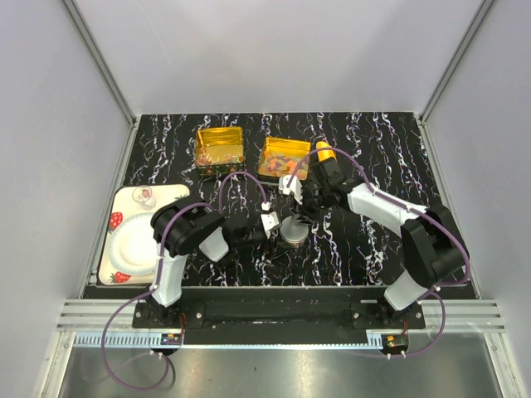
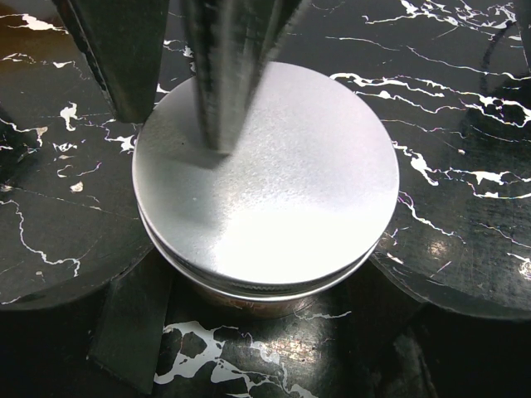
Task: Pack the candies
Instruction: Screw the bottle lid onto the packing bottle.
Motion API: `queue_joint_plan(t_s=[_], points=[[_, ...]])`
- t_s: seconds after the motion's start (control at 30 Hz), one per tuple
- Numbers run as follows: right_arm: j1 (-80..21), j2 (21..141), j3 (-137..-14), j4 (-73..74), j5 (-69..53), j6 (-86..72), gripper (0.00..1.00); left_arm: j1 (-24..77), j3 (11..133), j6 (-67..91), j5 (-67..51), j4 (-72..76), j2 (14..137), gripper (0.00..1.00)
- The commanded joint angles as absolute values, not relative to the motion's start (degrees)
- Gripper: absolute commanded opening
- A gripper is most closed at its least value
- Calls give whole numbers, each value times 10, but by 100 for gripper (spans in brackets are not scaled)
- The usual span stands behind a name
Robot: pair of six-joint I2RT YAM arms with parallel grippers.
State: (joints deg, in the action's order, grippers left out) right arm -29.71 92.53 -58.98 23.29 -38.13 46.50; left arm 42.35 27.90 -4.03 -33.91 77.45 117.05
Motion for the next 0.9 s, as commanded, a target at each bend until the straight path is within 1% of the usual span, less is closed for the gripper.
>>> queue_joint_plan(t_s=[0.0, 0.07, 0.17, 0.43, 0.67, 0.7, 0.8, 0.87], points=[[-296, 911, -564, 271, -352, 483, 34, 421, 272, -67, -320, 954, 1163, 44], [-297, 899, -554, 284, -346, 493, 32, 421, 273, -67, -316, 954, 1164, 44], [-297, 889, -550, 315, -331, 510, 32, 421, 272, -68, -312, 954, 1164, 44], [-297, 866, -546, 366, -322, 522, 32, 421, 271, -69, -308, 954, 1162, 44], [-297, 836, -588, 367, -337, 493, 41, 421, 272, -69, -310, 954, 1163, 43], [-297, 834, -596, 367, -343, 489, 45, 421, 272, -69, -310, 954, 1163, 43], [-297, 841, -631, 364, -357, 475, 48, 421, 272, -69, -312, 955, 1164, 43], [-297, 865, -656, 365, -366, 468, 56, 421, 272, -69, -314, 955, 1163, 43]])
